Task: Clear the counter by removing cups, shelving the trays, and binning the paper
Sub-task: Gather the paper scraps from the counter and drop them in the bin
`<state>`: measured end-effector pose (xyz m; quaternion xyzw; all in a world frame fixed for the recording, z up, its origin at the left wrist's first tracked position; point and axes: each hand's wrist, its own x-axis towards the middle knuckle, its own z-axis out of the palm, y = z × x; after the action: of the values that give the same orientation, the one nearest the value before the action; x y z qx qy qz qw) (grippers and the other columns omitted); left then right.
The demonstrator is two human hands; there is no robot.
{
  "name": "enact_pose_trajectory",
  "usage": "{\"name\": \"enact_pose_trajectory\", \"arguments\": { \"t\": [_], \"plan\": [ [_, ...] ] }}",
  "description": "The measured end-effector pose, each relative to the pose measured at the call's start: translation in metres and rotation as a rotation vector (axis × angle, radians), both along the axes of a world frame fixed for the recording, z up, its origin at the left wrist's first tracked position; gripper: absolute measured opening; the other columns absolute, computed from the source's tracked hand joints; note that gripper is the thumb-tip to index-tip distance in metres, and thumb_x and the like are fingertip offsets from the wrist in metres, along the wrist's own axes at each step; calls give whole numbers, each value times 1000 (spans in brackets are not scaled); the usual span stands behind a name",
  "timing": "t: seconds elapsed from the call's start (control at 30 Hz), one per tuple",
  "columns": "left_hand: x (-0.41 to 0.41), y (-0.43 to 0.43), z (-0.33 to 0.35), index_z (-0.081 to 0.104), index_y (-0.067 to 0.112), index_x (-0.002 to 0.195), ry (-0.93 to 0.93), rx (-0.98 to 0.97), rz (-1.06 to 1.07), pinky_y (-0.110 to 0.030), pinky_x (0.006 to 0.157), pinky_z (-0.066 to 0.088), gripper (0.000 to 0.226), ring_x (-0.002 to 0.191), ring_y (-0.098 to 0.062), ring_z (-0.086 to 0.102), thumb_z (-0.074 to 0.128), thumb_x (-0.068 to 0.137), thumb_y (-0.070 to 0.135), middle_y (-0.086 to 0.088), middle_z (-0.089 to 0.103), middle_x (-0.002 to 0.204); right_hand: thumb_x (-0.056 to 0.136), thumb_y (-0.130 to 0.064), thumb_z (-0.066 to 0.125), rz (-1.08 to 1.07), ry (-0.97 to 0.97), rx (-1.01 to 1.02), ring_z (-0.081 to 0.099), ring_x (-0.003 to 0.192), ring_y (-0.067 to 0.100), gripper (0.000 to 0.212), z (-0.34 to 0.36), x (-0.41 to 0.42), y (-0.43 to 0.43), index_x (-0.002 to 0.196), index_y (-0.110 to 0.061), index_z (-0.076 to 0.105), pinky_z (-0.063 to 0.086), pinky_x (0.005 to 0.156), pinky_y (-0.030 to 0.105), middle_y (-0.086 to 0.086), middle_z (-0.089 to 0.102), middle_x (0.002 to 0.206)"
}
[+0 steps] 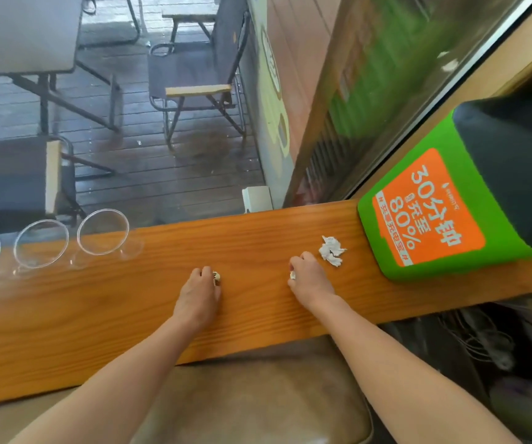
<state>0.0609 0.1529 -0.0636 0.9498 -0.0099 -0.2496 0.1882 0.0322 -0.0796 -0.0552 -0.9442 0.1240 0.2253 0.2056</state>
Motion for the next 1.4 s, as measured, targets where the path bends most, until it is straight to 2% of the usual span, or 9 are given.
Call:
{"name": "enact_pose_trajectory", "arguments": {
  "t": [0.13,0.27,0.4,0.5,0.7,0.87,1.0,1.17,1.4],
  "plan": [
    [2,-20,7,48,14,102,18,-30,-71,-31,72,41,5,85,-22,52,45,99,17,-9,55,103,92,-5,55,-141,-46,35,55,95,25,15,16,-9,-20,104,-6,65,50,80,35,8,51,110],
    [1,-39,8,43,15,131,41,-94,-84,-32,76,43,36,95,-26,56,53,97,19,-9,49,117,91,-6,60,-279,-72,29,53,92,18,11,27,-32,-44,100,-13,61,52,79,32,4,48,113],
    [2,-52,1,50,14,108,90,1,-178,-33,74,42,11,84,-22,48,44,99,16,-8,46,109,89,-8,64,-323,-44,15,53,89,19,13,28,-55,-65,100,-14,61,45,74,28,7,59,107],
    [-5,-60,-2,48,13,90,142,69,-245,-36,74,44,12,81,-25,48,40,95,7,-8,42,105,89,-10,64,-356,-4,14,53,92,21,13,23,-72,-71,100,-13,59,47,77,31,7,58,107],
    [-20,-82,1,46,17,82,219,0,-420,-33,74,37,19,84,-23,45,37,90,2,-7,50,95,93,-9,52,-385,116,72,52,91,19,11,15,-97,-61,88,-17,55,47,76,30,5,54,106],
    [-28,-121,17,52,18,82,241,-59,-528,-36,71,47,23,83,-25,55,39,82,-1,-6,60,91,94,-8,46,-391,191,144,53,80,18,19,13,-108,-51,82,-20,55,42,65,29,4,59,97],
    [-33,-148,22,53,14,103,164,-55,-609,-38,77,48,19,90,-27,55,40,91,8,-8,60,103,98,-15,41,-412,162,191,49,89,20,15,9,-111,-46,96,-16,55,39,74,32,10,59,113],
    [-37,-163,13,41,25,129,35,-19,-688,-37,60,49,34,85,-30,61,52,97,21,-7,50,116,103,-22,44,-537,85,254,57,110,27,22,-6,-105,-38,121,-14,53,45,83,35,10,58,125],
    [-36,-163,-9,46,22,112,28,1,-733,-37,59,45,10,73,-25,53,46,102,25,-6,45,102,100,-34,53,-466,54,156,58,109,30,35,-34,-101,-25,130,-24,37,52,81,40,11,54,125]
  ]
}}
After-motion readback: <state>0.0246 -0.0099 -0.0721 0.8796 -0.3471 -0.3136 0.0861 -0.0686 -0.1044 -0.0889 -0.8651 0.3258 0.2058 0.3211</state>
